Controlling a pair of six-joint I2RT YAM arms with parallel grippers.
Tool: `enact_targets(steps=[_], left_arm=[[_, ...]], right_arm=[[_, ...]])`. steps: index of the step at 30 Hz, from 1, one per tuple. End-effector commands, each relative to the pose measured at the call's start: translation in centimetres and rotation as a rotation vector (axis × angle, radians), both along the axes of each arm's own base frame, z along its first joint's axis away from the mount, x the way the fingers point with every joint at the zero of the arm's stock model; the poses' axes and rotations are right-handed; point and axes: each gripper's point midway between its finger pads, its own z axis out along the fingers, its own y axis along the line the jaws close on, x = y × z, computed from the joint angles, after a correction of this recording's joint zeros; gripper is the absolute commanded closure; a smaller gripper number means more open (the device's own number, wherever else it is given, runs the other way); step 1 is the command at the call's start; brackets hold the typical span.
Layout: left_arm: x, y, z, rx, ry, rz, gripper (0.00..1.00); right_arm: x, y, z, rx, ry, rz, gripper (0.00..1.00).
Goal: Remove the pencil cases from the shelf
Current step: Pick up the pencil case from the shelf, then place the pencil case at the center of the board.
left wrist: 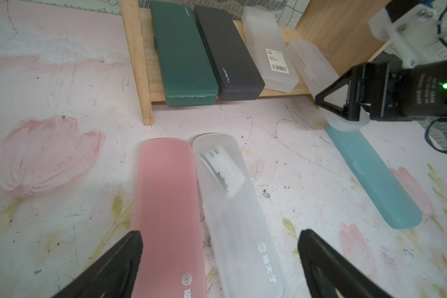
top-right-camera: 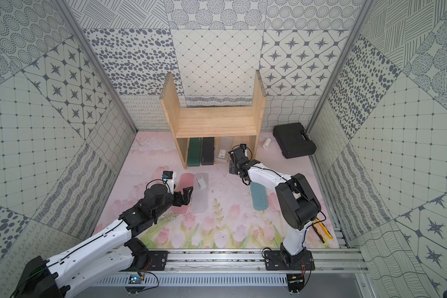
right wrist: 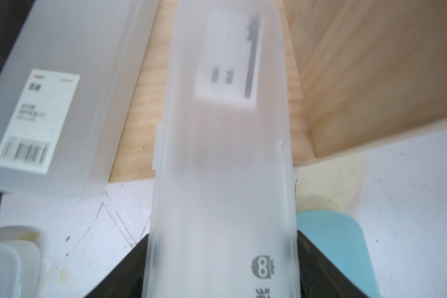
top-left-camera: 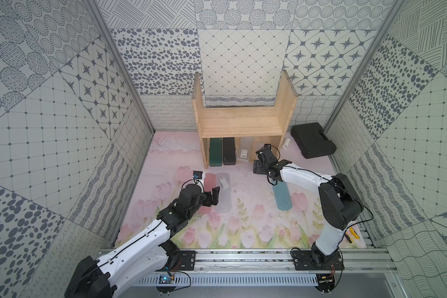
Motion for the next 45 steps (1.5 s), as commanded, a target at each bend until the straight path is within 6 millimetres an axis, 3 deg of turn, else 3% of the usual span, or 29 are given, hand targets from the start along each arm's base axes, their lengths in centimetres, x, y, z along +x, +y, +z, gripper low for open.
enact_targets(steps=[1, 10, 22, 32, 45], left_arm=[[0.4, -0.3, 1.1, -0.029, -0.049, -0.004, 0.01], [0.4, -0.1, 1.2, -0.028, -0.055, 0.004, 0.01], [0.4, 0.1, 1.2, -0.027, -0.058, 0.009, 0.01], [0.4, 0.0, 1.3, -0.030, -0.059, 0.006, 0.01], [0.4, 0.1, 1.1, -0.023, -0.059, 0.009, 0.01]], right_arm=[[-2.8, 0.5, 0.6, 0.029, 0.016, 0.046, 0.24], [-8.5, 0.6, 0.8, 0.033, 0.027, 0.099, 0.24], [-13.2, 1.2, -1.0, 0.008, 0.030, 0.116, 0.24], [-13.5, -0.4, -3.3, -0.038, 0.026, 0.057, 0.24], [-13.3, -0.5, -6.0, -0.084, 0.064, 0.044, 0.21]])
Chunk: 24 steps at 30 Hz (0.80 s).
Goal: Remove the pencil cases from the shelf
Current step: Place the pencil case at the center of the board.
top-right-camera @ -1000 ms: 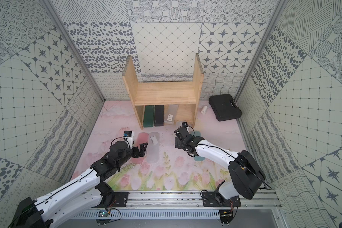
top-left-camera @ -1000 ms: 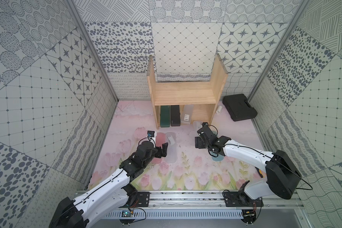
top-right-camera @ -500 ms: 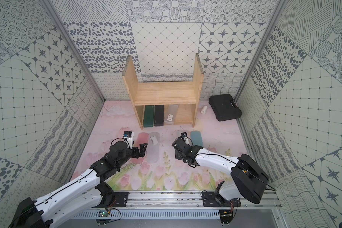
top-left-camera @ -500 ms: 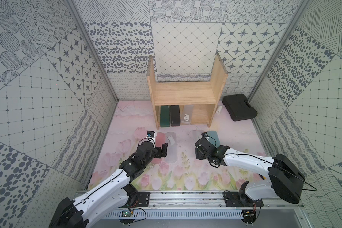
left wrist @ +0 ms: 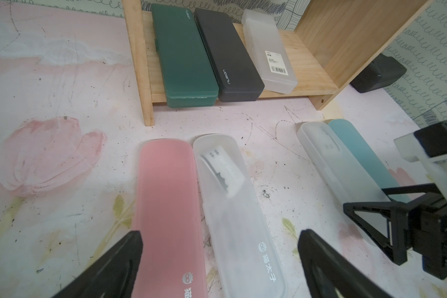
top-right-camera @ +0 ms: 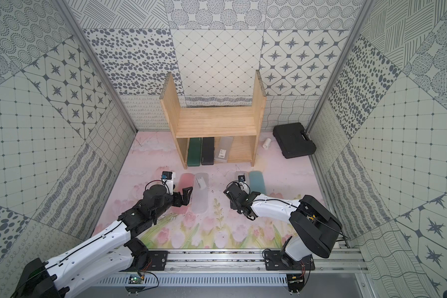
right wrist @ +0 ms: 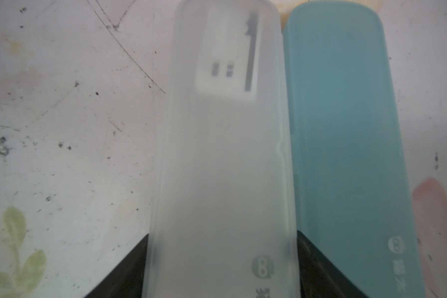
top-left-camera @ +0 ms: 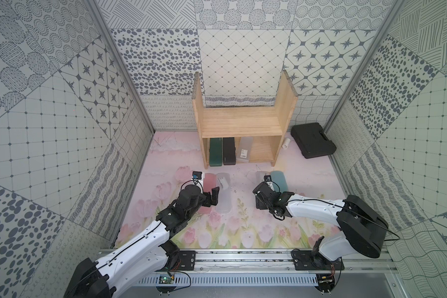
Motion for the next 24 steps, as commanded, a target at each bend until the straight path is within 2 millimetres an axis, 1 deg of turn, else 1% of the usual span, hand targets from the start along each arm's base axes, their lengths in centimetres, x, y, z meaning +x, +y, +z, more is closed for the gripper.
enact_targets(steps=[1, 7, 11, 13, 16, 18, 24], left_arm=[[0.6, -0.1, 1.0, -0.018, -0.050, 0.005, 0.01], [0.6, -0.1, 1.0, -0.016, -0.049, 0.008, 0.01], [0.6, 0.0, 1.0, -0.013, -0.051, 0.008, 0.01], [0.6, 0.0, 0.9, -0.013, -0.050, 0.011, 0.01], [0.6, 0.0, 0.9, -0.010, -0.050, 0.012, 0.01], [0.7, 0.2, 0.9, -0.008, -0.053, 0.018, 0.01], [0.5, 0.5, 1.3, -0.013, -0.072, 0.030, 0.01]], right_arm=[[0.3, -0.1, -0.1, 0.008, -0.018, -0.020, 0.21], [-0.1, -0.1, -0.2, 0.018, -0.011, -0.013, 0.20], [-0.3, -0.3, -0.3, 0.020, -0.007, -0.014, 0.15], [-0.3, -0.1, -0.2, 0.027, -0.004, -0.006, 0.12], [-0.3, 0.2, 0.4, 0.038, -0.002, -0.002, 0.08], [-0.1, 0.5, 1.5, 0.053, -0.010, 0.009, 0.07], [0.7, 1.4, 6.4, 0.147, -0.056, 0.039, 0.06]])
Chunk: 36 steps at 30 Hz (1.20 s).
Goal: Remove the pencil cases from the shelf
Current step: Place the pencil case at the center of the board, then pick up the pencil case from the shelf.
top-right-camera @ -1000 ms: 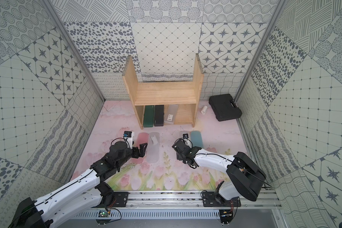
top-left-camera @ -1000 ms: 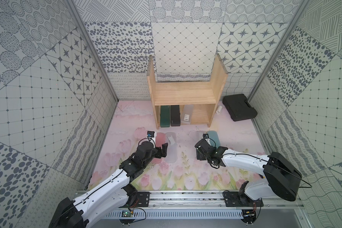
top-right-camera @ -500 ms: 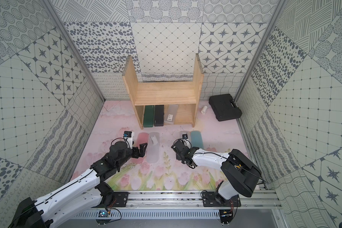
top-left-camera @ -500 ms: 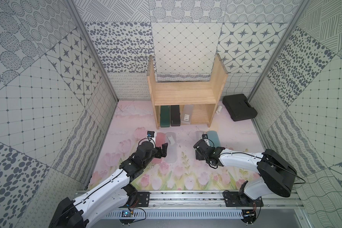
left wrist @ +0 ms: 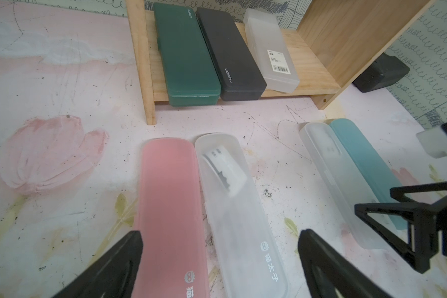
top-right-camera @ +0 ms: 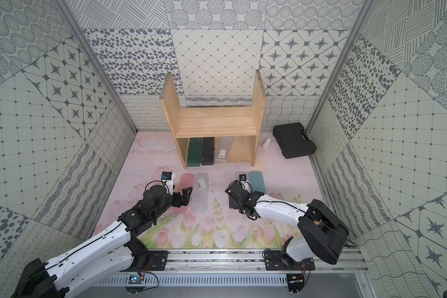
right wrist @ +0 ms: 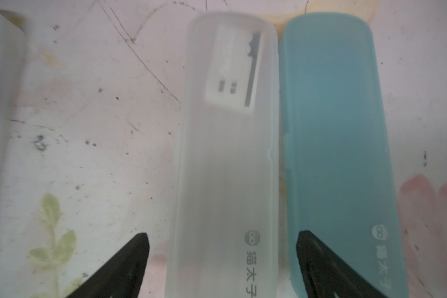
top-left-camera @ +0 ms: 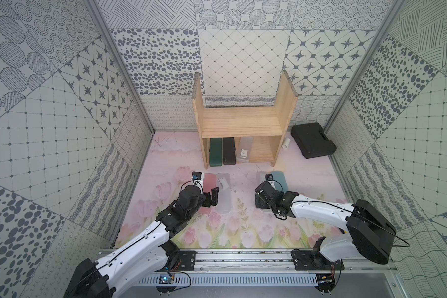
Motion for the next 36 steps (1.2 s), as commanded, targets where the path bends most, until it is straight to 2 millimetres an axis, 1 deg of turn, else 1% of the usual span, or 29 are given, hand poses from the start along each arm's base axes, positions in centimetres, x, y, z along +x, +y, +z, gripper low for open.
enact_targets(steps=[1, 6, 9, 12, 14, 17, 20, 24, 29, 33, 36], left_arm=[[0.5, 0.3, 1.5, -0.015, -0.071, 0.023, 0.01], [0.5, 0.5, 1.5, -0.014, -0.072, 0.028, 0.01], [0.5, 1.0, 1.7, -0.013, -0.079, 0.053, 0.01], [0.3, 1.6, 2.0, -0.016, -0.095, 0.079, 0.01], [0.2, 2.0, 2.1, -0.016, -0.102, 0.095, 0.01], [0.1, 2.7, 2.3, -0.010, -0.115, 0.126, 0.01], [0.0, 3.5, 2.4, -0.004, -0.123, 0.163, 0.01], [-0.2, 4.6, 2.7, 0.001, -0.135, 0.215, 0.01], [-0.5, 5.6, 2.7, -0.006, -0.143, 0.251, 0.01], [-0.5, 6.4, 2.4, -0.029, -0.143, 0.269, 0.01], [-0.8, 7.2, 2.3, -0.037, -0.157, 0.300, 0.00]], right_arm=[[1.0, 1.1, 3.9, 0.101, -0.041, 0.021, 0.06], [1.7, 1.4, 6.3, 0.171, -0.062, 0.056, 0.06], [2.5, 1.7, 7.7, 0.166, -0.095, 0.072, 0.06], [4.1, 2.1, 9.0, 0.162, -0.129, 0.055, 0.05], [5.3, 2.4, 9.5, 0.161, -0.146, 0.040, 0.05], [7.4, 3.4, 10.5, 0.191, -0.180, 0.018, 0.05], [9.5, 4.7, 11.0, 0.219, -0.217, 0.011, 0.05], [12.1, 6.5, 11.1, 0.238, -0.262, 0.016, 0.05], [14.7, 8.0, 10.2, 0.257, -0.276, 0.013, 0.06], [16.7, 8.7, 9.4, 0.260, -0.306, 0.004, 0.06], [18.1, 8.9, 8.5, 0.255, -0.313, -0.012, 0.06]])
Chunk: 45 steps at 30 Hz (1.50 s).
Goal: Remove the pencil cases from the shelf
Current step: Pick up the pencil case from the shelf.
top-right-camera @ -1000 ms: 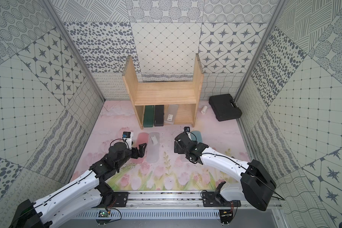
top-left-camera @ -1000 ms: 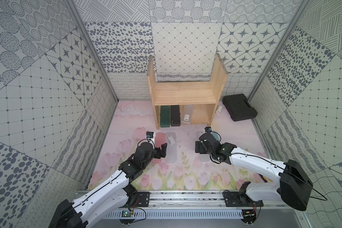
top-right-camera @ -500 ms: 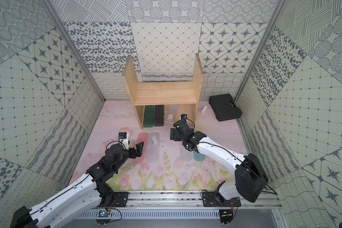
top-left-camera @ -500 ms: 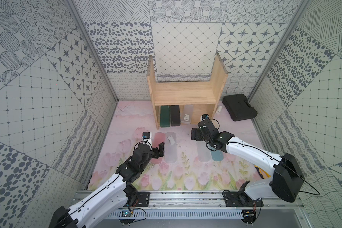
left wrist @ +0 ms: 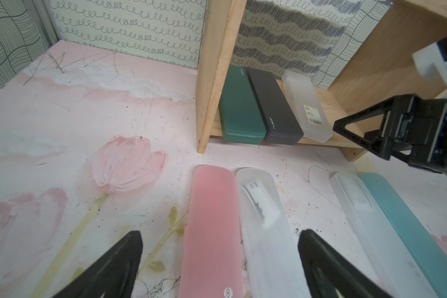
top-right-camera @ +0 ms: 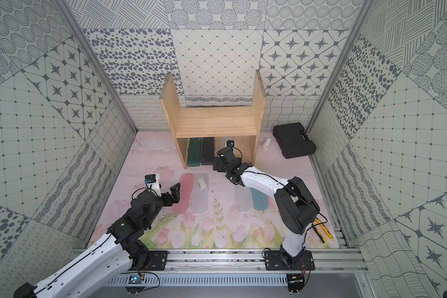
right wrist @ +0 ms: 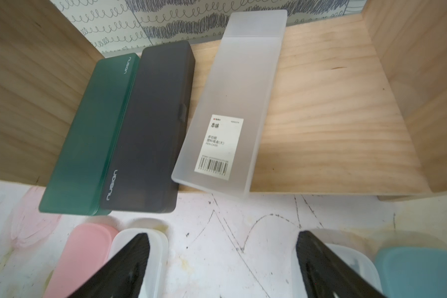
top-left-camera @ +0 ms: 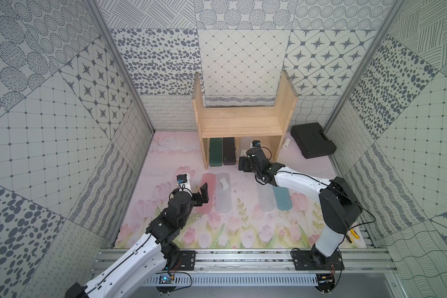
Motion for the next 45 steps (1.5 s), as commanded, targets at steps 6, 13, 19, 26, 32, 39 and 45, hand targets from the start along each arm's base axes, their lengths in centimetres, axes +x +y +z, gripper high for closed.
enact_targets(steps=[6, 13, 19, 26, 32, 39, 45], left_arm=[[-0.7, 2.4, 0.5, -0.037, -0.077, 0.092, 0.01], [-0.7, 2.1, 0.5, -0.045, -0.081, 0.079, 0.01], [-0.5, 1.9, 0.3, -0.036, -0.064, 0.073, 0.01], [-0.5, 1.8, 0.3, -0.034, -0.064, 0.071, 0.01], [-0.5, 1.9, 0.3, -0.034, -0.063, 0.072, 0.01], [-0.5, 1.9, 0.1, -0.033, -0.060, 0.073, 0.00], [-0.5, 1.8, 0.2, -0.034, -0.062, 0.070, 0.00]], right_arm=[[4.2, 1.1, 0.3, 0.022, -0.084, -0.023, 0.06], [5.4, 1.8, -0.7, 0.036, -0.066, 0.001, 0.06], [6.2, 2.1, -1.3, 0.021, -0.058, 0.000, 0.06], [6.8, 2.0, -2.1, -0.021, -0.045, -0.019, 0.06], [6.4, 0.5, -2.3, -0.080, -0.026, -0.061, 0.07], [5.6, -1.1, -2.4, -0.136, -0.019, -0.089, 0.07], [5.9, -0.4, -2.3, -0.168, -0.034, -0.032, 0.07]])
